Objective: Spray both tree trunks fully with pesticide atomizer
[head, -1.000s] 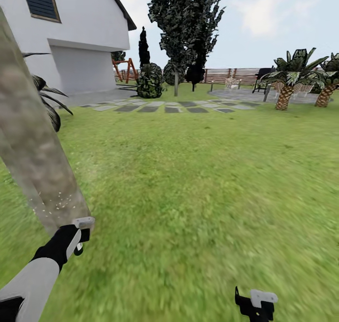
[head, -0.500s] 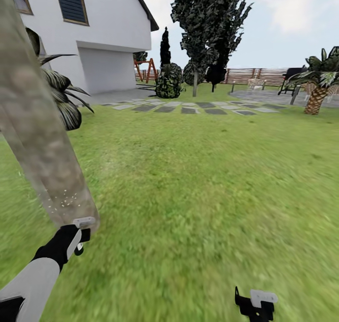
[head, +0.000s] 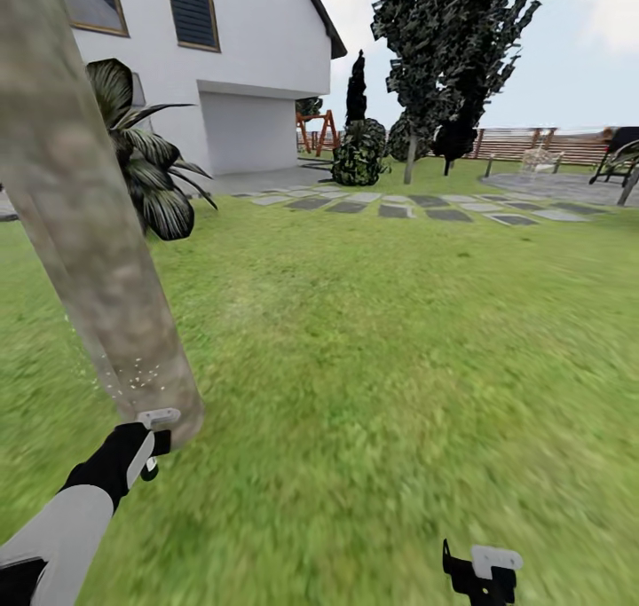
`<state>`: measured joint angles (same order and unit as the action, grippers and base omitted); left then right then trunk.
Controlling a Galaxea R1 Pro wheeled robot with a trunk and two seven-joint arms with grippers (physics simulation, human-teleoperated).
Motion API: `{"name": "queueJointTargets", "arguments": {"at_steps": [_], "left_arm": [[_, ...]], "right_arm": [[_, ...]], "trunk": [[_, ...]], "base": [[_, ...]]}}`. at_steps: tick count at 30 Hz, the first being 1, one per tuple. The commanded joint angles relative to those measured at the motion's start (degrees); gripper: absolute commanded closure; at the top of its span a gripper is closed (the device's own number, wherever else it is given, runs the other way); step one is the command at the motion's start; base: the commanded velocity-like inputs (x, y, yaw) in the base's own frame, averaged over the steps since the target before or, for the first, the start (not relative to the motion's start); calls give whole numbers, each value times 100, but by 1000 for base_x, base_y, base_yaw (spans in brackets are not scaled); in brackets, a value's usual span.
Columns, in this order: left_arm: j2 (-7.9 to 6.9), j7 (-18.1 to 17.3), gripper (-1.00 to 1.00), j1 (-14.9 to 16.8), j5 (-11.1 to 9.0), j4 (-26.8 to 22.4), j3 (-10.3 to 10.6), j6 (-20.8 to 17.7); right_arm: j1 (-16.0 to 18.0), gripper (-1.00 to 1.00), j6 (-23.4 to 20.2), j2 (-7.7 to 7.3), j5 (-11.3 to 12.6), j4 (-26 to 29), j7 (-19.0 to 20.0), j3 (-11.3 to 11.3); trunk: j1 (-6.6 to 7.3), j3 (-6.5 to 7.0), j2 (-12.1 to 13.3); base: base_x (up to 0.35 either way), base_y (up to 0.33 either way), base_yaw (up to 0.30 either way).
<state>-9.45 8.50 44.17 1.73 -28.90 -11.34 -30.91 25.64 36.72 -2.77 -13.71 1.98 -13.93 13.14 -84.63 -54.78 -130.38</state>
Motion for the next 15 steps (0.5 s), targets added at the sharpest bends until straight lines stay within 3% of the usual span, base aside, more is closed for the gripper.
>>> {"name": "queueJointTargets", "arguments": {"at_steps": [1, 12, 15], "left_arm": [[5, 2, 100, 4, 22, -6, -18, -29], [5, 2, 100, 4, 29, -8, -18, -29], [5, 2, 100, 4, 29, -8, -18, -29]], "right_arm": [[3, -100, 11, 2, -62, -5, -31, 31], [3, -100, 11, 2, -62, -5, -31, 31], [3, -100, 11, 4, -62, -5, -31, 31]], "trunk": [[-1, -5, -2], [-1, -5, -2], [-1, -5, -2]], "base": [[223, -203, 277], [160, -238, 276], [103, -266, 114]]}}
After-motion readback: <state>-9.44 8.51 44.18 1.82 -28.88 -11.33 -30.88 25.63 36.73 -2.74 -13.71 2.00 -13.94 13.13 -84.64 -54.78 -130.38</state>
